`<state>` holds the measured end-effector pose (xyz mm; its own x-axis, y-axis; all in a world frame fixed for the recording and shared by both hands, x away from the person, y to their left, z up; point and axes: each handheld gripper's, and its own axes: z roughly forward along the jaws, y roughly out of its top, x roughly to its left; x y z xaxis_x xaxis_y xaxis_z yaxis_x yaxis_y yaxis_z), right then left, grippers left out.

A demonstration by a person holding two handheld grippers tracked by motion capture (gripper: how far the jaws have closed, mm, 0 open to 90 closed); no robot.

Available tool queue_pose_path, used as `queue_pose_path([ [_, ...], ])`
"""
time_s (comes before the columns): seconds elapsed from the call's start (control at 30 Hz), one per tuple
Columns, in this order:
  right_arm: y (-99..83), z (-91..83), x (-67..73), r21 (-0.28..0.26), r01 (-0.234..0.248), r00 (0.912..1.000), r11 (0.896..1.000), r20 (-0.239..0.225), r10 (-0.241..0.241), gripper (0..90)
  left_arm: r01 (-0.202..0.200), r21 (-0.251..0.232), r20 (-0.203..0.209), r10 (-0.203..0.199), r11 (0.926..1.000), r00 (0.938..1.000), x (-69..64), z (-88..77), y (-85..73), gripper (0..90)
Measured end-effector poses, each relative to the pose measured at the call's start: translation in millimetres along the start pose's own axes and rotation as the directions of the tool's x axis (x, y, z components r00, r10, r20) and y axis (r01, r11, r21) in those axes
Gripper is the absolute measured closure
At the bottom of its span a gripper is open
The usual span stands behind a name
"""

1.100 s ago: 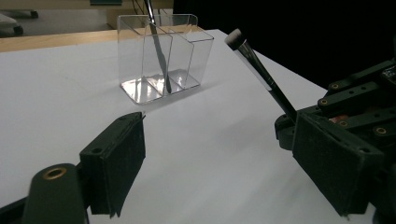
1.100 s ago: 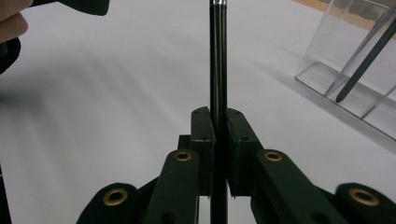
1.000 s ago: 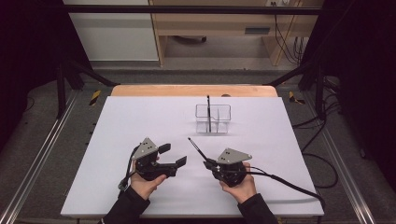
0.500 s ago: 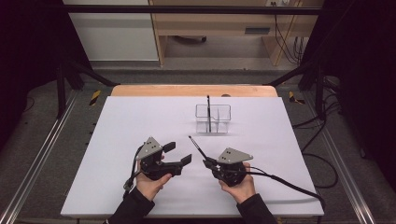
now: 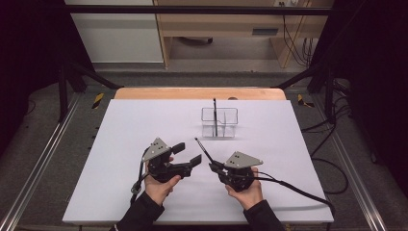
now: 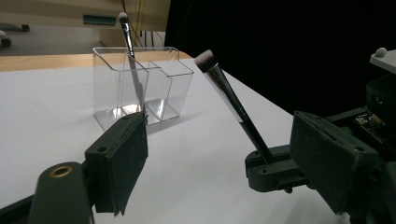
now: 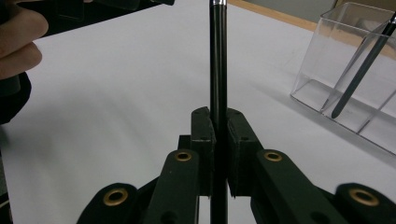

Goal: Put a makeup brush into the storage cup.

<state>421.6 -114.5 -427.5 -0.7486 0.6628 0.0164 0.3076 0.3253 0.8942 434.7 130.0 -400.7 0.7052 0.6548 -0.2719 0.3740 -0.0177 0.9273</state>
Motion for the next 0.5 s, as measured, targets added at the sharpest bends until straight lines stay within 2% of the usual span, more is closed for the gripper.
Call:
queue_pose_path([
  [0.5,0.2,0.6,0.7,-0.008,-0.014,0.9998,1.000,-0.014,0.014,84.0,0.035,-0.026,0.013,-0.035,0.9991,0.9993,-2.9,7.0,-0.4,23.6],
])
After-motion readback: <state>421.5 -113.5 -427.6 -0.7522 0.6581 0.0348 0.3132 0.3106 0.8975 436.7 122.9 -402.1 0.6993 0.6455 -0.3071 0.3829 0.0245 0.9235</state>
